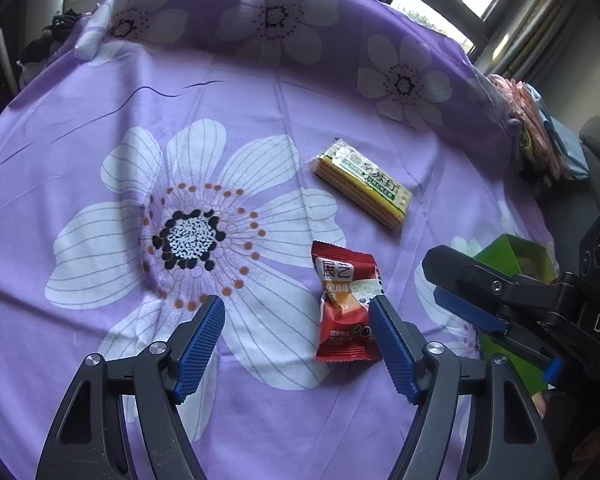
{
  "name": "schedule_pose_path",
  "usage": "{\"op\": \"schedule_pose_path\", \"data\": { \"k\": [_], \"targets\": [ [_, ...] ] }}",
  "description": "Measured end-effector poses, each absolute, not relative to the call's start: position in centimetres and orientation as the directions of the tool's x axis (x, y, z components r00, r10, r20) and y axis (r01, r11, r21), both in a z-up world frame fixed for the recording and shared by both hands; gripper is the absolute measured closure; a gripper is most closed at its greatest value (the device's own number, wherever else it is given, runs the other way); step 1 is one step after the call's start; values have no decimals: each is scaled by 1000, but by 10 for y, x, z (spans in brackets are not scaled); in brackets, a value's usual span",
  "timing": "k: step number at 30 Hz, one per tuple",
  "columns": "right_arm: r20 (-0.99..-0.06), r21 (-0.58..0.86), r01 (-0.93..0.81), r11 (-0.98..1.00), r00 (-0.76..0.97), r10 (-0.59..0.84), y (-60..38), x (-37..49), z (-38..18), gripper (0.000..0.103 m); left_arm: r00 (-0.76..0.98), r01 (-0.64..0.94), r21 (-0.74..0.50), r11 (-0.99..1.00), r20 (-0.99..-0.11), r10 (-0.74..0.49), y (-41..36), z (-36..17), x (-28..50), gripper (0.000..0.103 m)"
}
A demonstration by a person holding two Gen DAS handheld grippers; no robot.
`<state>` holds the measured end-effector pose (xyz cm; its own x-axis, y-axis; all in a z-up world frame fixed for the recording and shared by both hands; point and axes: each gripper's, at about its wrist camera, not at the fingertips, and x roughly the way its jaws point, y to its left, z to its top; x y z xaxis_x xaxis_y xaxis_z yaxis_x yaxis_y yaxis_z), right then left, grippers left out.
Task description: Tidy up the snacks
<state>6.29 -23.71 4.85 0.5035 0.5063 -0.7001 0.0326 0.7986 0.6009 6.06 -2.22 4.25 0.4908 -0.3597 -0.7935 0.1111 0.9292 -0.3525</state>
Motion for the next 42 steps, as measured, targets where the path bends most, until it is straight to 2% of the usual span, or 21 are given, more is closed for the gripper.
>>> {"op": "schedule_pose_path", "data": {
  "k": [5,7,9,12,14,18,23,29,36,42],
  "targets": [
    [-705,638,55,768,442,554,-231,70,33,44,438,140,-409,902,-791,-427,-34,31,67,29],
    [-710,642,56,764,420,566,-225,75,27,44,429,142,-398,906,-800,-419,-39,26,69,31],
    [-717,648,74,758,395,574,-220,80,16,45,456,130,-361,923,-805,-379,-43,24,68,54],
    [-704,680,95,727,361,612,-216,86,2,49,491,181,-320,930,-790,-367,-54,26,62,67],
    [-710,670,88,737,363,603,-215,84,2,55,516,198,-273,942,-788,-337,-60,28,60,67],
    [-711,675,104,730,355,607,-218,81,5,57,511,213,-292,932,-780,-361,-59,34,58,67],
    [-674,682,60,729,438,595,-234,63,46,57,598,273,-290,917,-696,-398,-74,76,39,67],
    [-606,667,22,744,597,526,-283,34,102,55,634,419,-253,872,-606,-481,-124,121,24,67],
    [-557,669,114,735,731,393,-359,0,122,54,551,576,-273,770,-566,-613,-195,136,20,67],
    [-598,632,231,740,752,275,-402,-21,120,51,445,641,-323,696,-583,-680,-242,125,17,67]
  ]
}}
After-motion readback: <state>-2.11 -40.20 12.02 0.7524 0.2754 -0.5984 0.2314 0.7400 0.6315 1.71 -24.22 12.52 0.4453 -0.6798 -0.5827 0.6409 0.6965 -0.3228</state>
